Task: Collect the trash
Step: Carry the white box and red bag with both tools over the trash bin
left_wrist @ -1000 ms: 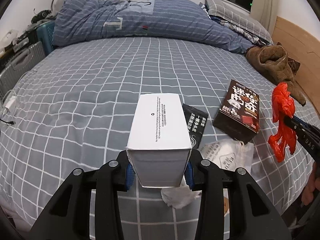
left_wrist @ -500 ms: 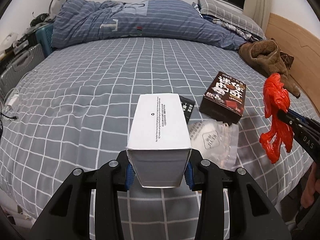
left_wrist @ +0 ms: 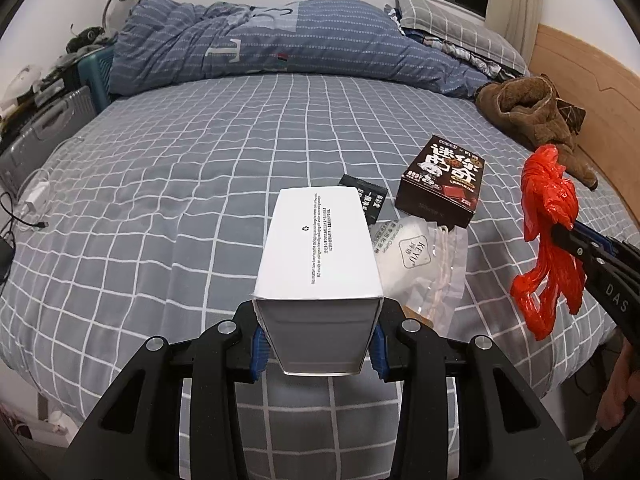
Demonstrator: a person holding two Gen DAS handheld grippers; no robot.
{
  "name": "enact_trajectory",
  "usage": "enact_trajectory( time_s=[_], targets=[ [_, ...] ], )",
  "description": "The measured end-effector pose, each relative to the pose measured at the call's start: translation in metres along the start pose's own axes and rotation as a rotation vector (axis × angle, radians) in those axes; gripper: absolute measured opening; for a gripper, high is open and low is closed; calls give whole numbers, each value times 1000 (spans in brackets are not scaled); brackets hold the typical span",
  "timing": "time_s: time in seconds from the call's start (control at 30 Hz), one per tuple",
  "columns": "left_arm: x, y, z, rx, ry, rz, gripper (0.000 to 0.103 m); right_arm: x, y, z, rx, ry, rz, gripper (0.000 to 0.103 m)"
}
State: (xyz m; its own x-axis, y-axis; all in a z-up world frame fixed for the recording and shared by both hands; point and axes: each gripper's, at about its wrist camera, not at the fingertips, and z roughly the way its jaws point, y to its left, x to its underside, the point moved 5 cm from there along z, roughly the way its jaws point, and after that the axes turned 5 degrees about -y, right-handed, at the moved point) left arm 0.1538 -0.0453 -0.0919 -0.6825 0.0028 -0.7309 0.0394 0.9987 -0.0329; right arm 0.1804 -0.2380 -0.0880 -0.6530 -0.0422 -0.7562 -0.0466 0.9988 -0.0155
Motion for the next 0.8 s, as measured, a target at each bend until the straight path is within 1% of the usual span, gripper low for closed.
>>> enact_trajectory(
  time_s=[0.53,0.8],
  targets=[
    [21,-11,-24,7,7,12,38,24,11,-37,-25,2,-6,21],
    [40,-14,-42,12,16,11,38,39,15,-58,-34,6,-6,21]
  ],
)
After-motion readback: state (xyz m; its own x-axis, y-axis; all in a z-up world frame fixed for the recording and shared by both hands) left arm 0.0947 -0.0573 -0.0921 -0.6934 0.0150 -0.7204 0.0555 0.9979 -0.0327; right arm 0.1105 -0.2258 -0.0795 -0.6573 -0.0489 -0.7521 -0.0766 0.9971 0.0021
